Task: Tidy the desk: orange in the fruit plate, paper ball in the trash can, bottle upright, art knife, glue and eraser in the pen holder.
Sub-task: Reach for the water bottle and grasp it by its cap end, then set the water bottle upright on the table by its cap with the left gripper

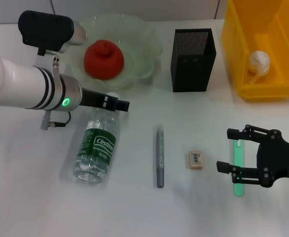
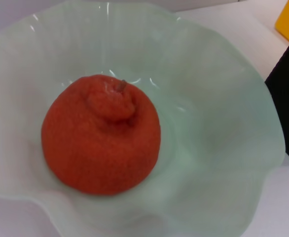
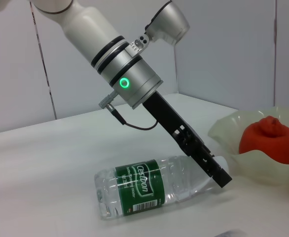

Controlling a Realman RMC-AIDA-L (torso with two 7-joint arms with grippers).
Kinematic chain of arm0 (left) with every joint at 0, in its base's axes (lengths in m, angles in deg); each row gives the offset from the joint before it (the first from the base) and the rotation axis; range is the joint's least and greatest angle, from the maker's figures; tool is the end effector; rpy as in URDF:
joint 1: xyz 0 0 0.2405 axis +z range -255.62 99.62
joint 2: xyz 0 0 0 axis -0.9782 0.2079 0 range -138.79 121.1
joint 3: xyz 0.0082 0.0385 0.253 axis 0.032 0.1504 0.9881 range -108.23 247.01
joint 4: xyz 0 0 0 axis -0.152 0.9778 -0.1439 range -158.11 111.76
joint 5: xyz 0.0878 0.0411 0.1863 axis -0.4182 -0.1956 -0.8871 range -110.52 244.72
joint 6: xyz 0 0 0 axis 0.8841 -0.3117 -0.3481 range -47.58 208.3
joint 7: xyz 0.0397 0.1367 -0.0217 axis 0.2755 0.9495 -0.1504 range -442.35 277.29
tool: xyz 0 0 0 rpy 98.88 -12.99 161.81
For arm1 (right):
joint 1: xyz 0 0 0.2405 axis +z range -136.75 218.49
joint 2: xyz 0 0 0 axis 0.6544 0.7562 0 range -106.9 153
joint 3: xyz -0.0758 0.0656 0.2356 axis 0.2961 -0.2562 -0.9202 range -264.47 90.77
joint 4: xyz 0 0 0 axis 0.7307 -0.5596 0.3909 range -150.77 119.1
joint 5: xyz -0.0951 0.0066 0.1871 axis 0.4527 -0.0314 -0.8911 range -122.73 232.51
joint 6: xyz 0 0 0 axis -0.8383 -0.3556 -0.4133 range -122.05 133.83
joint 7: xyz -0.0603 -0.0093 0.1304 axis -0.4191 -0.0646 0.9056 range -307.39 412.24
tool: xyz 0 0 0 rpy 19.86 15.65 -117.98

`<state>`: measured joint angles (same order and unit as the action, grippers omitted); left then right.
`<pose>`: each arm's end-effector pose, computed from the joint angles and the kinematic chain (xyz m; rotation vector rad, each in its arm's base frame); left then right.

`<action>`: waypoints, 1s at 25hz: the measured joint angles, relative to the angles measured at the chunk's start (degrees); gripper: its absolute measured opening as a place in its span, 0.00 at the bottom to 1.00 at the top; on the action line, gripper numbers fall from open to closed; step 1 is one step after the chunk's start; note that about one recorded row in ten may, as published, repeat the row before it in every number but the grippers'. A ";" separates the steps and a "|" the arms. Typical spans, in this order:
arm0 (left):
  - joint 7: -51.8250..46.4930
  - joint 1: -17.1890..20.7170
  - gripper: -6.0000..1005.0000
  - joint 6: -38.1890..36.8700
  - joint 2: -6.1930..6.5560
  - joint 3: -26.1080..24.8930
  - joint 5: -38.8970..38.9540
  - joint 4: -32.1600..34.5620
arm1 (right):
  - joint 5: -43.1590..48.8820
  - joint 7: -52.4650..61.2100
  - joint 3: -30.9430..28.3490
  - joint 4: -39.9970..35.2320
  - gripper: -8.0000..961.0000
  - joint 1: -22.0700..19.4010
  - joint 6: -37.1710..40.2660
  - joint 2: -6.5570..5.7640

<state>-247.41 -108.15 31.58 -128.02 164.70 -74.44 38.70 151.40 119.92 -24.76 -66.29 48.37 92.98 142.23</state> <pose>-0.2098 0.3782 -0.0680 -2.2844 -1.1594 0.0641 0.3000 0.2470 -0.0039 -2.6917 0.4221 0.6527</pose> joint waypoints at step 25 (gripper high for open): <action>2.96 0.43 0.47 -6.18 0.15 0.15 -0.09 4.41 | 0.69 1.26 -0.21 0.00 0.86 0.13 -0.12 -0.07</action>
<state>-244.45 -107.71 25.40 -127.87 164.85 -74.54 43.11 152.09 121.18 -24.97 -66.29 48.50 92.85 142.15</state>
